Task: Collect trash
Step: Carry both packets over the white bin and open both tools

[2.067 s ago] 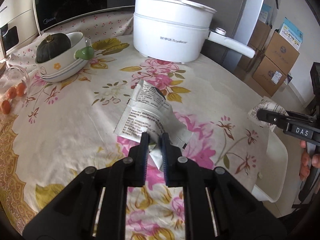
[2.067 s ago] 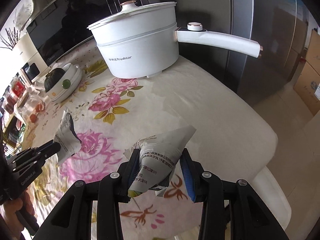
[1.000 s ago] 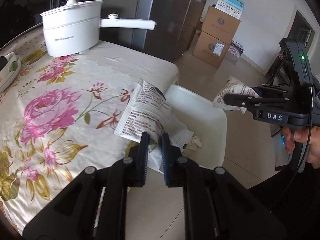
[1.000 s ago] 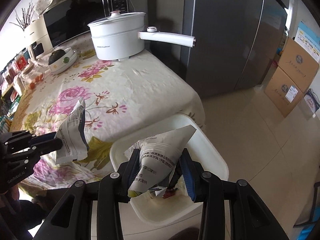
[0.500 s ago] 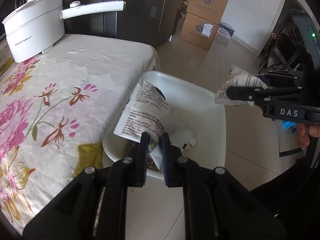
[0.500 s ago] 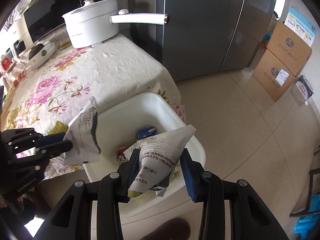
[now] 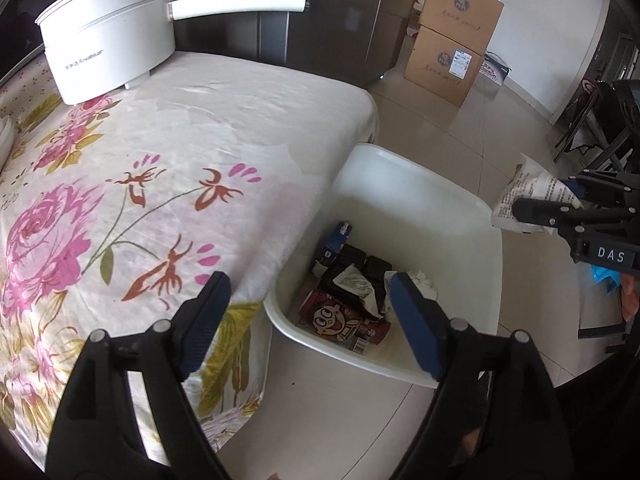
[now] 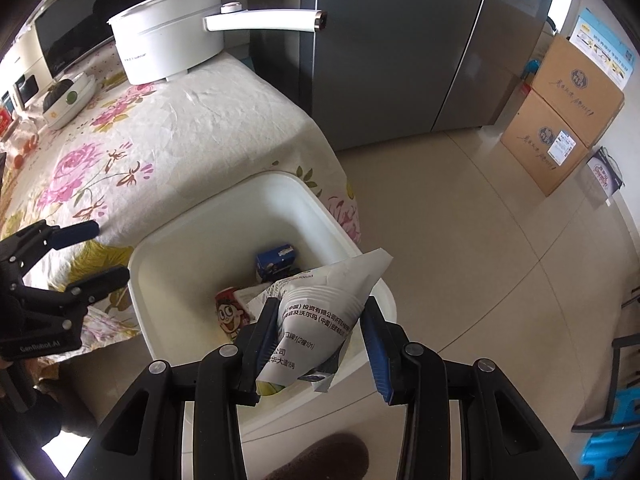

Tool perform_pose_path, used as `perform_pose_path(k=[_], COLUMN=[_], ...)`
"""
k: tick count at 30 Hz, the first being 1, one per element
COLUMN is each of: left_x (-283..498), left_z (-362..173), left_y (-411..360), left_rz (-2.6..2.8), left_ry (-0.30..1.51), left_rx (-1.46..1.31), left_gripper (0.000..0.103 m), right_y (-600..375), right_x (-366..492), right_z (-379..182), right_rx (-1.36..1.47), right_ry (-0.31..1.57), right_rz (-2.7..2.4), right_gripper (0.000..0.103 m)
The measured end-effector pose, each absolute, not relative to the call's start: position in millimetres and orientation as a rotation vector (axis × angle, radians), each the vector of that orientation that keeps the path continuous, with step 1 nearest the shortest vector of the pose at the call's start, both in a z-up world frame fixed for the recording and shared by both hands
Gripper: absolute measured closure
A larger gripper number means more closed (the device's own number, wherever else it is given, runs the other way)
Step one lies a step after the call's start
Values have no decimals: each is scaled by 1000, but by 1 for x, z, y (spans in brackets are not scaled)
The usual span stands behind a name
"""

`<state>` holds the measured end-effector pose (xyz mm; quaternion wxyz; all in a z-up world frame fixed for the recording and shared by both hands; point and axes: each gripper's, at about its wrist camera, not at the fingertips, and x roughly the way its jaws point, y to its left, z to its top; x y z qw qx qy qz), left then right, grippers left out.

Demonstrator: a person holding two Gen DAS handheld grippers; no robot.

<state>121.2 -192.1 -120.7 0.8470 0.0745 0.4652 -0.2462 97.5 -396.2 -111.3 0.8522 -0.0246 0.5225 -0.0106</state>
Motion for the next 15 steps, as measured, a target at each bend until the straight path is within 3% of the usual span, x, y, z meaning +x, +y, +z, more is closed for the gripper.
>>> perform_pose_path(k=[5, 8, 10, 15], left_x=[118, 117, 115, 115], left_z=[-115, -114, -113, -112], left_y=[-185, -179, -173, -161], left_rz=[-503, -489, -473, -432], left_ry=[979, 985, 993, 1013], left_rx=[167, 181, 193, 207], left_gripper=[19, 17, 12, 7], right_y=[-390, -388, -386, -382], right_x=[99, 100, 102, 103], right_z=[-113, -110, -108, -104], right_rx=[-52, -40, -24, -9], right_ry=[1105, 1094, 1092, 1087], right_rz=[-14, -10, -7, -7], right_gripper=[58, 47, 28, 26])
